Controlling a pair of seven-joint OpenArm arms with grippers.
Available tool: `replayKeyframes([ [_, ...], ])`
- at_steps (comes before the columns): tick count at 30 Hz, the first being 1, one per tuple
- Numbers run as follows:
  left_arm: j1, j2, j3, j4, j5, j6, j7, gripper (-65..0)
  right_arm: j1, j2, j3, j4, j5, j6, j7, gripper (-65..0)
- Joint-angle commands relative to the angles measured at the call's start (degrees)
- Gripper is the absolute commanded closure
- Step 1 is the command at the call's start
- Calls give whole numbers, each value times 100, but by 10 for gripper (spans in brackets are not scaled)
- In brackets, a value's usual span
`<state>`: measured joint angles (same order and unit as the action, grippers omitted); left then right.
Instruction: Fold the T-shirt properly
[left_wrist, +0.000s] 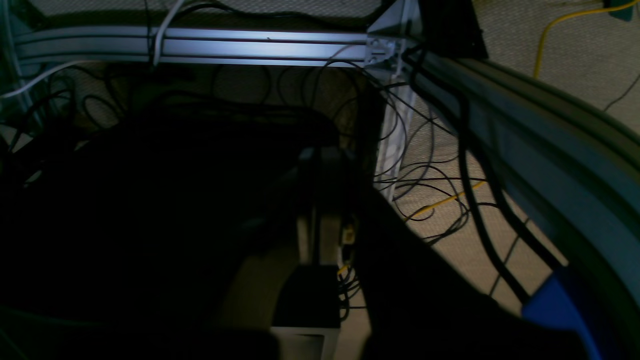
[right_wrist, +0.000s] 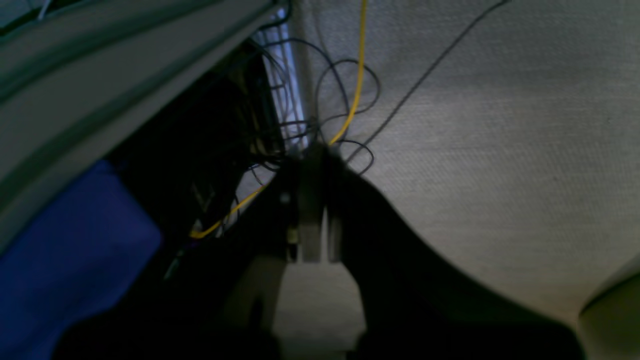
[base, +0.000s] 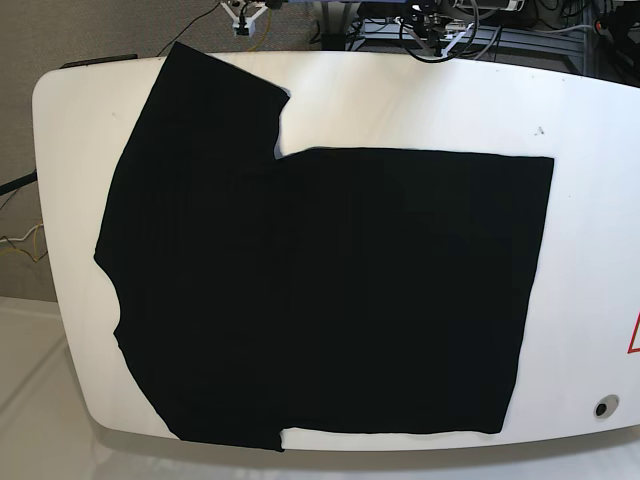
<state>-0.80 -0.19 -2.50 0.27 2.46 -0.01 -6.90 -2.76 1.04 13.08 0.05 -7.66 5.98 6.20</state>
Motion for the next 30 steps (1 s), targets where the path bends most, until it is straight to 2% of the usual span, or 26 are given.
replayKeyframes([
  [1, -6, -4, 9, 19, -29, 2, -3, 0, -25, 23, -2, -5, 2, 15, -1, -3],
  [30, -2, -19, 25, 15, -39, -7, -2, 0, -74, 15, -6, -5, 29, 18, 85, -5],
])
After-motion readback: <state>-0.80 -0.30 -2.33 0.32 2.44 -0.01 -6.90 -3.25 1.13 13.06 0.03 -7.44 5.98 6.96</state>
